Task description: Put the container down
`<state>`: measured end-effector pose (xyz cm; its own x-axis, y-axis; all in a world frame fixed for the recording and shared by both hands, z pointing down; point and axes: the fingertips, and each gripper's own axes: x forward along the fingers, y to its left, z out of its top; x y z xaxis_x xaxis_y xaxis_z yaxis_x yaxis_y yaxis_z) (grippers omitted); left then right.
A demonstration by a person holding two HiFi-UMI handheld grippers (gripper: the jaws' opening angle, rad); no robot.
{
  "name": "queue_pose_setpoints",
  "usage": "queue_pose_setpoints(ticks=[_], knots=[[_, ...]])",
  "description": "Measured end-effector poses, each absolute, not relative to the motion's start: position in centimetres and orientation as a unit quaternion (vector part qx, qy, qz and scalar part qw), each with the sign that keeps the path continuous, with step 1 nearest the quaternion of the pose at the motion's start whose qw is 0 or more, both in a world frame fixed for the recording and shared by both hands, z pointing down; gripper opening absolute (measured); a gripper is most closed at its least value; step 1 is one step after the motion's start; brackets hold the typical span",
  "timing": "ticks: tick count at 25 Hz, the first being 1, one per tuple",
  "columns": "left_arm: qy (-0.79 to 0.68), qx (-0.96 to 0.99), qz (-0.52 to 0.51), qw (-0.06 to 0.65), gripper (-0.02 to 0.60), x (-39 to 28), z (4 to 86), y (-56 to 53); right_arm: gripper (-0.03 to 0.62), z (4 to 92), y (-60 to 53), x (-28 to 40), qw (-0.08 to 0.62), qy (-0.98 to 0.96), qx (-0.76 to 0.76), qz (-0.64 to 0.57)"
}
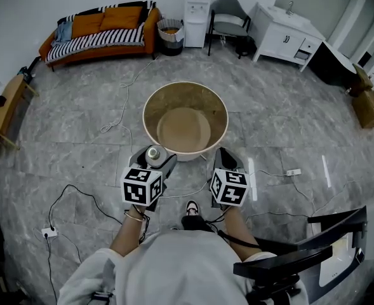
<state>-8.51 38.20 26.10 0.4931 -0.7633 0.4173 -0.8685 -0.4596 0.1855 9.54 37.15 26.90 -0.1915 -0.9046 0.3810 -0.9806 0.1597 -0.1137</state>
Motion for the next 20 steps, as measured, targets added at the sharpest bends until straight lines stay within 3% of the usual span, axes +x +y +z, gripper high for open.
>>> queue_pose_setpoints(ticks=[20], knots=[[-0.523,0.821,0.123,0.194,0.344,-5.1,25.0,27.0,0.023,26.3,23.6,12.7,0.115,-0.782,0.588,0.172]])
